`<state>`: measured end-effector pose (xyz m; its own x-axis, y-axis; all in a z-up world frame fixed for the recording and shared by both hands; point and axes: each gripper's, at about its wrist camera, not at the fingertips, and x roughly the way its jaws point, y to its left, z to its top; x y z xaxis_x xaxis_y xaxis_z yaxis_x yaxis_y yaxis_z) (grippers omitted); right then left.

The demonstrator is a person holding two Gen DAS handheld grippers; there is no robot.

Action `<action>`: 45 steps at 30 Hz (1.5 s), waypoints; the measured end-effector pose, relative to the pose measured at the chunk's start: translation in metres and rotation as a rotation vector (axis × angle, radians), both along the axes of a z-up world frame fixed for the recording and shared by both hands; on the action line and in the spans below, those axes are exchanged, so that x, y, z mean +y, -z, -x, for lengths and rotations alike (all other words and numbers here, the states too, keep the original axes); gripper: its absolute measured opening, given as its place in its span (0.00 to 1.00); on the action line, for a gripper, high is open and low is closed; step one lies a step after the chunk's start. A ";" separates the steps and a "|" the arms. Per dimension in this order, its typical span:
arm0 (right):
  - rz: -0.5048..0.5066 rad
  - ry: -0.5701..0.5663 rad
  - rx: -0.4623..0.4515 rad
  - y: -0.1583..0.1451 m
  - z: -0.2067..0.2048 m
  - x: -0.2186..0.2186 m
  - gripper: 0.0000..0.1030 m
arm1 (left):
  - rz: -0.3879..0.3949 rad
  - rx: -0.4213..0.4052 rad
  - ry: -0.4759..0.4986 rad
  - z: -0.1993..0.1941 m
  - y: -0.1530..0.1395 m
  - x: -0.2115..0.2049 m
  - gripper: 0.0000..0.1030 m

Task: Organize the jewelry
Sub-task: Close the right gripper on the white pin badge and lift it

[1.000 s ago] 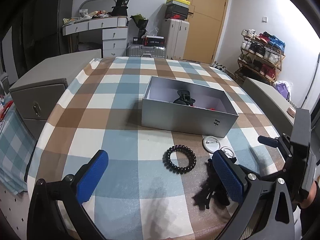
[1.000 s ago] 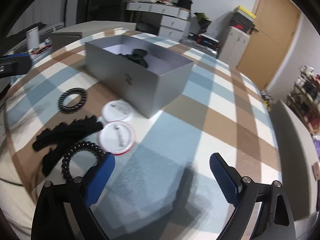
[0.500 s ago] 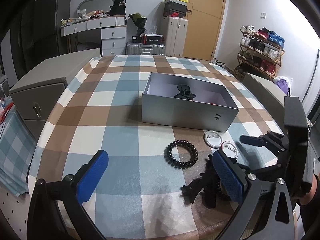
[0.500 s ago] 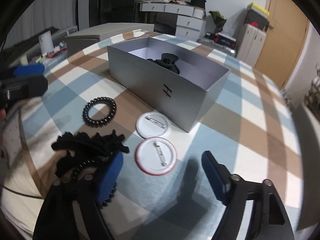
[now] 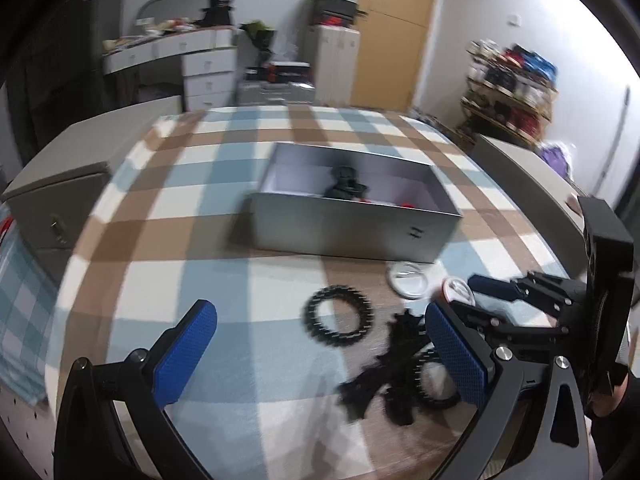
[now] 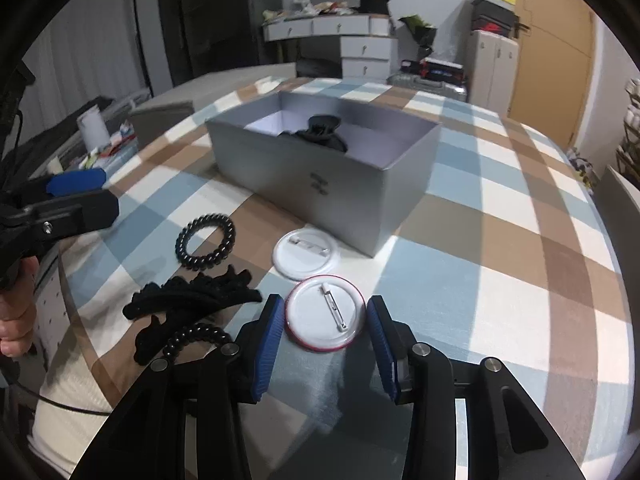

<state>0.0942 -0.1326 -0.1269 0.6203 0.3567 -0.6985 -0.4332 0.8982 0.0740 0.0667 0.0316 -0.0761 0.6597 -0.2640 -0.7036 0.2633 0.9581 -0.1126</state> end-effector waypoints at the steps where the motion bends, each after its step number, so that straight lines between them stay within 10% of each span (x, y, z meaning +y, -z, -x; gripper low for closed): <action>1: -0.016 0.010 -0.001 -0.001 0.000 -0.005 0.40 | 0.001 0.011 0.031 -0.003 -0.001 -0.006 0.99; 20: -0.154 0.208 -0.103 -0.031 0.011 -0.097 0.40 | -0.077 0.158 0.251 -0.049 0.020 -0.084 0.98; 37: -0.177 0.194 -0.113 -0.030 0.015 -0.098 0.40 | -0.167 0.208 0.277 -0.061 0.039 -0.098 0.38; 45: -0.168 0.189 -0.119 -0.031 0.017 -0.097 0.40 | -0.165 0.202 0.294 -0.054 0.037 -0.100 0.36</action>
<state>0.0774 -0.2295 -0.0960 0.7612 0.3315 -0.5574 -0.2734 0.9434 0.1877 0.1203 -0.0686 -0.1135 0.4165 -0.2936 -0.8604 0.5175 0.8547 -0.0411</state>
